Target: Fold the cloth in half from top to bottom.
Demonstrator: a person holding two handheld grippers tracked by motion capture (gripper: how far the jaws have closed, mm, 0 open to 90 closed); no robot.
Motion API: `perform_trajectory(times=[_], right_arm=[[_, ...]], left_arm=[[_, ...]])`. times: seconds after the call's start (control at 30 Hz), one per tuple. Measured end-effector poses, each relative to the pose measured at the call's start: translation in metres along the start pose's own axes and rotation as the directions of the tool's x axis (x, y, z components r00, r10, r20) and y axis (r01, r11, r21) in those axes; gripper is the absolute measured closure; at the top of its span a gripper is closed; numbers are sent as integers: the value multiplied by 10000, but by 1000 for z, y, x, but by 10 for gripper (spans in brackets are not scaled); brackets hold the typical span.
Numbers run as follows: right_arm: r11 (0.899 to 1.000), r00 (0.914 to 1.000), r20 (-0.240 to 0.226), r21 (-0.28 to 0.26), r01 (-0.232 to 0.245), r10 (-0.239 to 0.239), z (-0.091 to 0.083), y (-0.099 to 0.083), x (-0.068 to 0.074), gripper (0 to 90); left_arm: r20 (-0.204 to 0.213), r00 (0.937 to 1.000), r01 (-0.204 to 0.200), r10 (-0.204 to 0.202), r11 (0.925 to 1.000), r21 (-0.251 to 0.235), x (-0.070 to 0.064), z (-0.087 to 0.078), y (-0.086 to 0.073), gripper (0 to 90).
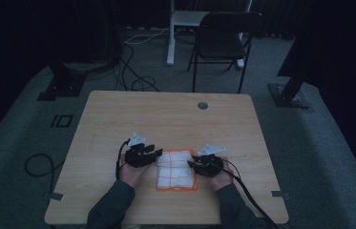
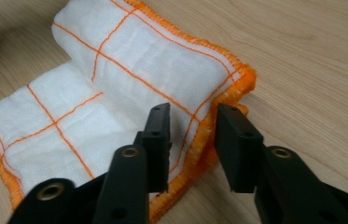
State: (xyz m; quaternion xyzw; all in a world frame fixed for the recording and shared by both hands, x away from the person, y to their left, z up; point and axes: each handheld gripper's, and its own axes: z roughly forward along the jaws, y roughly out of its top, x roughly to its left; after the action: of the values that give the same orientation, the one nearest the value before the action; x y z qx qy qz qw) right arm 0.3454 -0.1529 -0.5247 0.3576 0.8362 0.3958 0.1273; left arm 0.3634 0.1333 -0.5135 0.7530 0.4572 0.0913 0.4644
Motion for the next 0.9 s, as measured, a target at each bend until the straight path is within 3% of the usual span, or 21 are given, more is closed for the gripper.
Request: perform_trajectory(times=[0.13,0.2,0.33,0.67,0.9], right_arm=[[9999,9999,33,28,-147,147,-2,1,-3,526],[9997,9997,8,3,-237,237,-3,2,-4,517],[9994,9994,35,-86,-334,334,-5,7,-9,431],[9948,9959,-116,-472,-898,894,0,29,-20,452],[9940,9954,-114,-529,-954,949,0,35,-21,457]], left_arm=[[177,9998,49,-53,9997,231,-3,5,1,550],[131,9999,-18,14,9996,296,-5,6,0,573],[100,9999,-123,119,9993,355,-6,4,0,684],[239,9988,-427,419,9984,363,-14,1,-3,784],[559,9960,-716,696,9968,347,-27,-6,-14,800]])
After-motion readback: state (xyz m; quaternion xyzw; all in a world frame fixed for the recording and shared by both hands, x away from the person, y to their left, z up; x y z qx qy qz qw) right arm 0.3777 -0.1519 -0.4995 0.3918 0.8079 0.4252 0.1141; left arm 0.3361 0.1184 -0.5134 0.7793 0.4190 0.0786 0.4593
